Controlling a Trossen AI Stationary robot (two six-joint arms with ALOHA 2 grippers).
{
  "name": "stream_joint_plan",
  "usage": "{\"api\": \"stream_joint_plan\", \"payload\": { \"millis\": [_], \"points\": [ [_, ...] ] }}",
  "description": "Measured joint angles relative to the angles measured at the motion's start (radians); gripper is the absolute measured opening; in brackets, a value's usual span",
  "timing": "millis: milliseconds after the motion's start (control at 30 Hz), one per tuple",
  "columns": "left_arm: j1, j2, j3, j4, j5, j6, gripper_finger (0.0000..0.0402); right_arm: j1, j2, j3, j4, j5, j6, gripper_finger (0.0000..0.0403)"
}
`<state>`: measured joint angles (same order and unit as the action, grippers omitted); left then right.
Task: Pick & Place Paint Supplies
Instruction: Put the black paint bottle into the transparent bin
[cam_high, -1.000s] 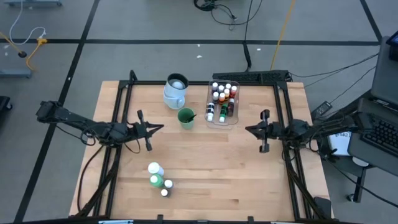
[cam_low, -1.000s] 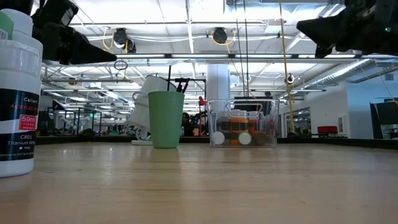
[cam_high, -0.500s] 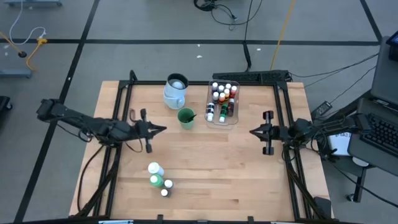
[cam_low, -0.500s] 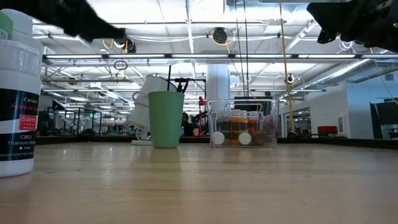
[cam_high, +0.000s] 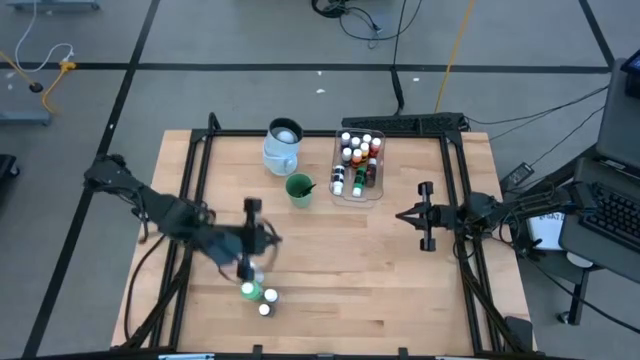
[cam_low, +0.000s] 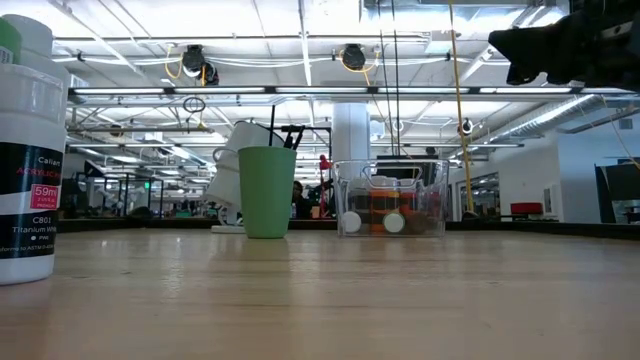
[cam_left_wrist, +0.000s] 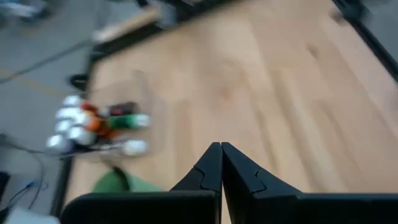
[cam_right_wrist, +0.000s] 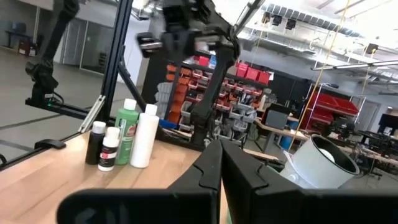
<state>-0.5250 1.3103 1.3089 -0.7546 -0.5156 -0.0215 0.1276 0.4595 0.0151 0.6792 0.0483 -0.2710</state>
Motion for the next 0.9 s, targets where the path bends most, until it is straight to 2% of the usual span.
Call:
{"api": "stream_joint_plan", "payload": {
  "millis": [100, 267, 367, 433, 500, 633, 800, 900],
  "points": [
    [-0.059, 0.106, 0.119, -0.116, 0.078, -0.016, 0.0004, 0.0, 0.0, 0.0, -0.007, 0.0, -0.001, 0.0002],
    [-0.151, 0.251, 0.237, -0.132, 0.228, 0.02, 0.0005, 0.0, 0.006, 0.0, -0.019, 0.001, 0.022, 0.0002],
    [-0.195, 0.317, 0.274, -0.148, 0.194, 0.016, 0.0005, 0.0, 0.015, 0.0, -0.018, 0.0, 0.035, 0.0002],
    [-0.216, 0.346, 0.287, -0.147, 0.155, -0.046, 0.0007, 0.0, 0.023, 0.0, -0.018, 0.0, 0.042, 0.0002],
    [-0.226, 0.373, 0.289, -0.148, 0.17, -0.1, 0.0018, 0.0, 0.03, 0.0, -0.01, 0.0, 0.042, 0.0002],
    [-0.227, 0.42, 0.289, -0.182, 0.267, -0.201, 0.0063, 0.0, 0.043, 0.0, 0.006, 0.001, 0.042, 0.0002],
    [-0.225, 0.464, 0.288, -0.208, 0.4, -0.254, 0.0147, 0.0, 0.059, -0.001, 0.005, 0.001, 0.061, 0.0002],
    [-0.23, 0.489, 0.288, -0.211, 0.419, -0.286, 0.0198, 0.0, 0.066, -0.001, 0.005, 0.001, 0.061, 0.0002]
  ]
}}
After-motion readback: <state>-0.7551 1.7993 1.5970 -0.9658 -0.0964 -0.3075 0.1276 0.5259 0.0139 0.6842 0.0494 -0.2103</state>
